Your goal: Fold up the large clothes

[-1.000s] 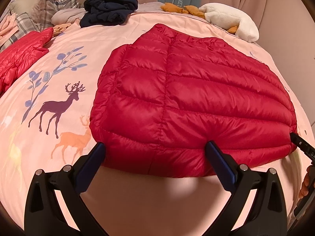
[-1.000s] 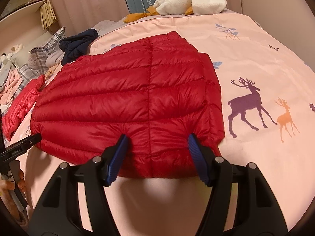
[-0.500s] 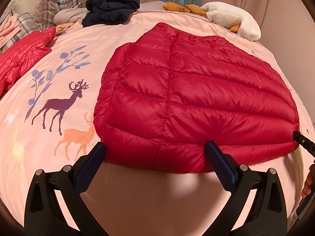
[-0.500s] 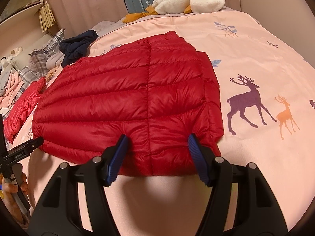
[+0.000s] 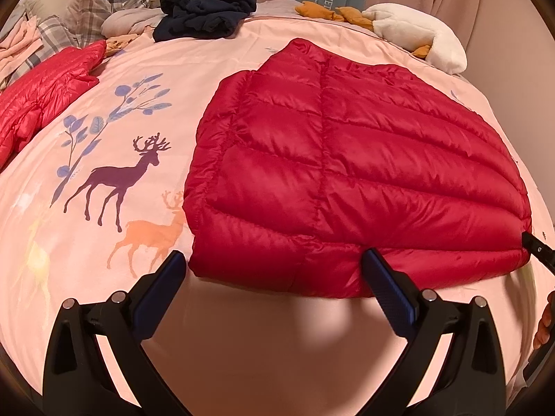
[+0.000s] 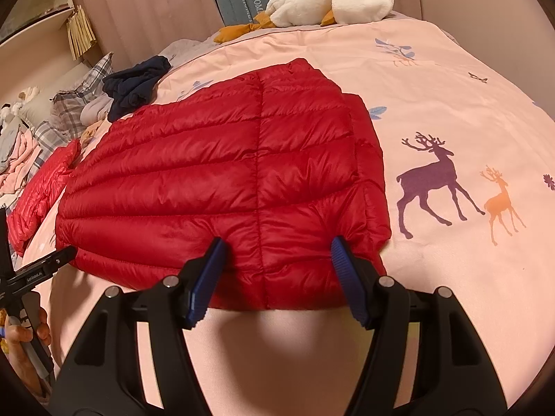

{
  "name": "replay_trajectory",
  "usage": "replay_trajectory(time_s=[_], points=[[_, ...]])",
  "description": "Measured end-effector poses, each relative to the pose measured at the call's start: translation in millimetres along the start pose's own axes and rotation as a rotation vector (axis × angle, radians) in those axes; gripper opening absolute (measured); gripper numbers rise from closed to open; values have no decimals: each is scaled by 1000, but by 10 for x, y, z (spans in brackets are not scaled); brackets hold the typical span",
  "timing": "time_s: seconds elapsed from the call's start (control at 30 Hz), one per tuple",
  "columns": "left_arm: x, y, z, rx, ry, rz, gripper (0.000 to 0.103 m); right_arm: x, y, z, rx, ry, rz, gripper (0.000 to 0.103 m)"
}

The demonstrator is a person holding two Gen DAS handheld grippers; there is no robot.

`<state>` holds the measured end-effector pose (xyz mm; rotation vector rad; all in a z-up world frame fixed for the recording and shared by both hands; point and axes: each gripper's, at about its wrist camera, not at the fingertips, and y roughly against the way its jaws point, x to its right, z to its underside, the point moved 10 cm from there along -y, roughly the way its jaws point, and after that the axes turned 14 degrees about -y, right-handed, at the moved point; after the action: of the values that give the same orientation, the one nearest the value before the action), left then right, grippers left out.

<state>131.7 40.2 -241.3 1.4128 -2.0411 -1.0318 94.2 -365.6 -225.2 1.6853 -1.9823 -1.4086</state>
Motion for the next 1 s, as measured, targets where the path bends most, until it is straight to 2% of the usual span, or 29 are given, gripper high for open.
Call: replay_trajectory(time_s=[0.57, 1.0], points=[[-202, 52, 8, 4, 27, -54, 102, 165, 123, -125, 48, -64, 22, 64], [-282, 116, 18, 3, 11, -113, 102, 387, 153, -147, 51, -108, 55, 65]])
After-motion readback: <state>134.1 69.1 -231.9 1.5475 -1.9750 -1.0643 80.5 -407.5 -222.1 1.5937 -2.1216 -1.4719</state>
